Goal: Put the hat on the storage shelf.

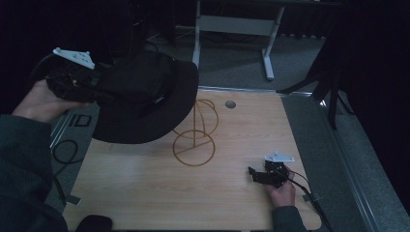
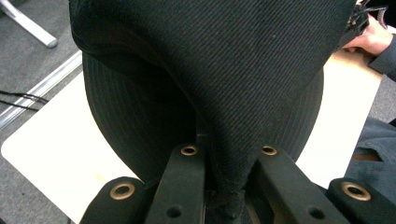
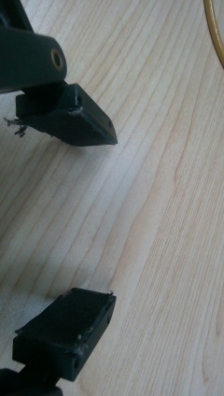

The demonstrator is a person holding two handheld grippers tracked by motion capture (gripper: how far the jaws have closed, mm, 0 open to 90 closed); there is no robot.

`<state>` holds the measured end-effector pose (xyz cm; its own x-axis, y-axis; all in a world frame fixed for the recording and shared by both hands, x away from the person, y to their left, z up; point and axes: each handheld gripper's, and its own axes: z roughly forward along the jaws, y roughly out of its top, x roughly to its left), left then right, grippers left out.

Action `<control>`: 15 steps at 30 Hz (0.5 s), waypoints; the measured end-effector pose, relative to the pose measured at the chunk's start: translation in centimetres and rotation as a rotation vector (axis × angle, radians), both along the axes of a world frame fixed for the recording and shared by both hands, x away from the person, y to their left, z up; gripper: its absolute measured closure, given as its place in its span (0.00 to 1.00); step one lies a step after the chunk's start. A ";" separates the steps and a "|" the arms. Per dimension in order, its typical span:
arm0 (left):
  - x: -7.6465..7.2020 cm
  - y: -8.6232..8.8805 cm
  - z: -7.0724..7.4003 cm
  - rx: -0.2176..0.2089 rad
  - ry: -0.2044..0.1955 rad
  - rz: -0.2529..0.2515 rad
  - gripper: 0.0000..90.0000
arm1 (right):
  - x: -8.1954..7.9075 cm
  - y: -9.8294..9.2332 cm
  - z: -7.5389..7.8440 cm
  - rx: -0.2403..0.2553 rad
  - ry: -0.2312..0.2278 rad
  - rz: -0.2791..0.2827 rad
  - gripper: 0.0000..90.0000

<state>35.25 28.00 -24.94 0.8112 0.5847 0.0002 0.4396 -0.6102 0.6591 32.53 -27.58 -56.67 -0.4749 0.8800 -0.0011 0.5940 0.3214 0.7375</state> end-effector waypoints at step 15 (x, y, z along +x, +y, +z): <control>0.7 -2.0 0.4 0.012 -0.005 -0.039 0.98 | 0.0 0.0 0.0 0.000 0.001 0.001 0.21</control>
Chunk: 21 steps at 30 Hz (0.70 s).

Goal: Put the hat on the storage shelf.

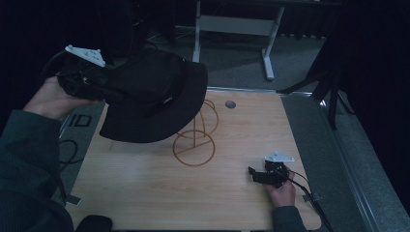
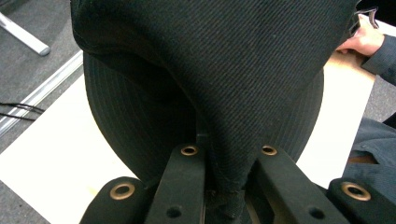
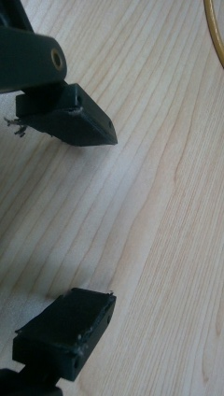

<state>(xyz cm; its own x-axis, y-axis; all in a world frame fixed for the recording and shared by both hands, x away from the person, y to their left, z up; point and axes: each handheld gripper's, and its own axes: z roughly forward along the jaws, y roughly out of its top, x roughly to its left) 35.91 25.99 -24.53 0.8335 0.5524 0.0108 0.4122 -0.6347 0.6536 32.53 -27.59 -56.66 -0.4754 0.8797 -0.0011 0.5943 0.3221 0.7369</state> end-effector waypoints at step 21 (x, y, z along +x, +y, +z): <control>1.1 -2.3 0.3 0.010 0.003 -0.029 0.98 | 0.0 0.0 0.0 -0.001 0.001 0.000 0.21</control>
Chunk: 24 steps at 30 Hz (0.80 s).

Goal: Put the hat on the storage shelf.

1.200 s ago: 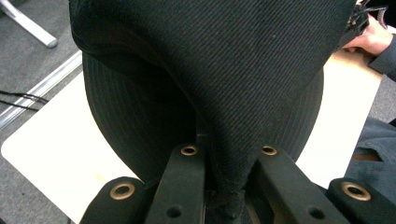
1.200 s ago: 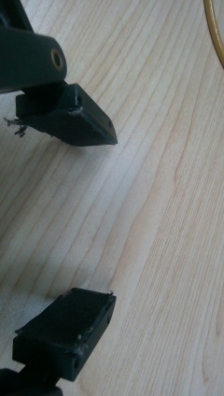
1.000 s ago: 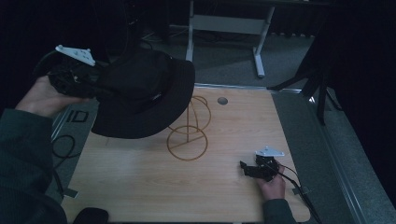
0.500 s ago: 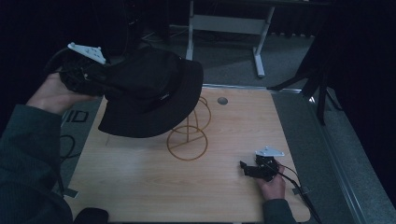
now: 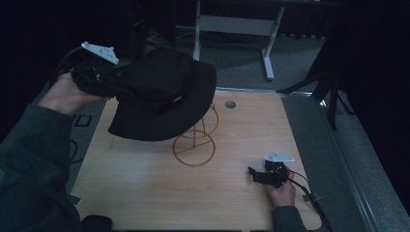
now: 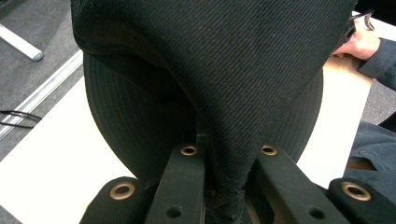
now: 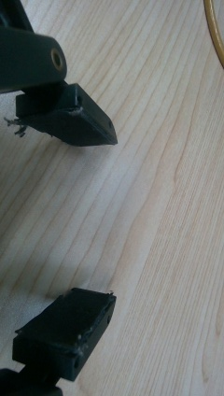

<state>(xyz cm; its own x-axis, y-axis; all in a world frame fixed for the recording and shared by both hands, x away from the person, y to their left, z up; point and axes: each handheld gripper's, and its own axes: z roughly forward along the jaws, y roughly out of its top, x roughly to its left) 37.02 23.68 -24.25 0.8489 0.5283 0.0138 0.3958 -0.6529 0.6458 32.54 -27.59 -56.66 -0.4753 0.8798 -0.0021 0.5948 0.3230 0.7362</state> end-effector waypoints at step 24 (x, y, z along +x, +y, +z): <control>1.7 -4.2 -1.2 0.018 0.026 -0.041 0.97 | 0.0 0.0 0.0 -0.001 -0.001 0.001 0.21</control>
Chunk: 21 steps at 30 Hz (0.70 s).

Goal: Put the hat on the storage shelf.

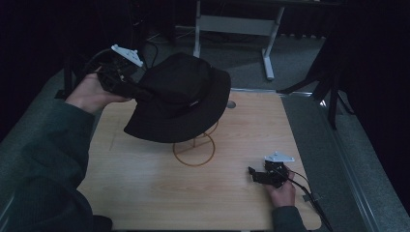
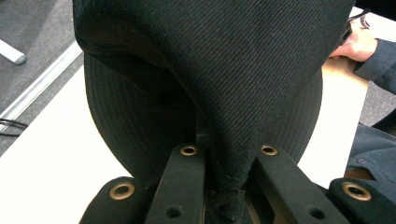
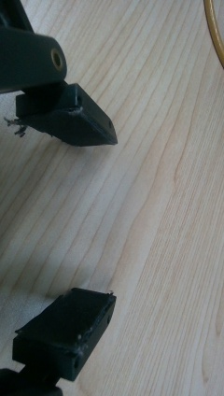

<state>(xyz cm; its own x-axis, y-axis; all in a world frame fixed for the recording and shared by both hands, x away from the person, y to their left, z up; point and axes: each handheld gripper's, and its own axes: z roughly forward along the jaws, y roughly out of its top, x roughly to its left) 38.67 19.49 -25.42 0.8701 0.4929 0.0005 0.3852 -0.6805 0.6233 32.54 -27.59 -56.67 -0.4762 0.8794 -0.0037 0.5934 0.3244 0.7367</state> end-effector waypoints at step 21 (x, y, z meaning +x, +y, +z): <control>1.1 -4.4 -2.3 0.022 0.037 -0.037 0.97 | 0.0 0.0 0.0 0.001 0.000 0.000 0.21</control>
<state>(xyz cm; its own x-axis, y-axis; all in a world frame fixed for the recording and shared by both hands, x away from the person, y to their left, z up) 39.76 15.07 -27.71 0.8875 0.4603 -0.0210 0.3815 -0.7085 0.5937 32.54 -27.59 -56.66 -0.4761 0.8794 -0.0031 0.5933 0.3238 0.7370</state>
